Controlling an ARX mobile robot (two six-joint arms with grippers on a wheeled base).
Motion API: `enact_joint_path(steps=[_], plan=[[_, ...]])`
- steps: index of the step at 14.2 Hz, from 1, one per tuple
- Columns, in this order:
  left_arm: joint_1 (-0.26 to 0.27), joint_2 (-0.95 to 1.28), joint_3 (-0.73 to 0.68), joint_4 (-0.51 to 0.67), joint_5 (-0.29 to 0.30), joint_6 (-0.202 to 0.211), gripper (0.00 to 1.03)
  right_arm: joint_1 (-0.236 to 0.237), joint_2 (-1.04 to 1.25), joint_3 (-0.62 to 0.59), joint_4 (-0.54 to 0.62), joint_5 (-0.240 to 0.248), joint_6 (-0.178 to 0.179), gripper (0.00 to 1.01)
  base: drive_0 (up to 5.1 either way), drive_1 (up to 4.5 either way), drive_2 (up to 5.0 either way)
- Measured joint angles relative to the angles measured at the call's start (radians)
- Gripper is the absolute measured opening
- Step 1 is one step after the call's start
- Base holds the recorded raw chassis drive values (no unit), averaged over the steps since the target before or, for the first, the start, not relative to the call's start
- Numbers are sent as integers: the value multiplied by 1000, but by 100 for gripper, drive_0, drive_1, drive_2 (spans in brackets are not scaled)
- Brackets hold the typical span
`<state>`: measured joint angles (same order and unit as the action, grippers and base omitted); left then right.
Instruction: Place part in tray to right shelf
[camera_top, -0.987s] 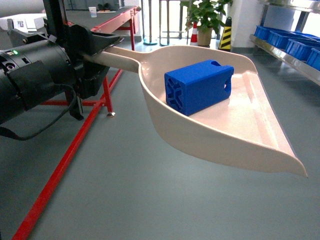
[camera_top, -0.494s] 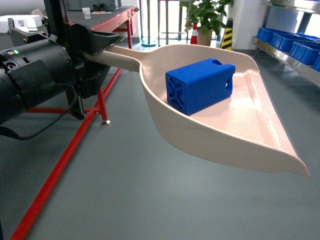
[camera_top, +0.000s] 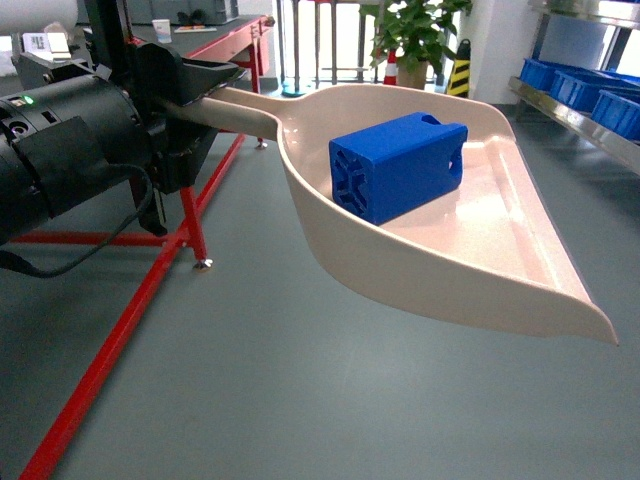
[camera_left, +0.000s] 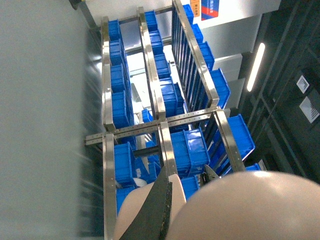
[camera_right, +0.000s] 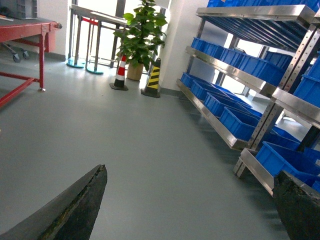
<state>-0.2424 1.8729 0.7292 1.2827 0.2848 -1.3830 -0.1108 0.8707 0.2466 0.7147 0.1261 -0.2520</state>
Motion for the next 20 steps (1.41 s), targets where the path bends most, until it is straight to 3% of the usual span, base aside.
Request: enact_joint_path(steps=[20], plan=[[2,0,0,-4,0,0,14,0,-1,0,-2,0,0,98,-2,412,-416]])
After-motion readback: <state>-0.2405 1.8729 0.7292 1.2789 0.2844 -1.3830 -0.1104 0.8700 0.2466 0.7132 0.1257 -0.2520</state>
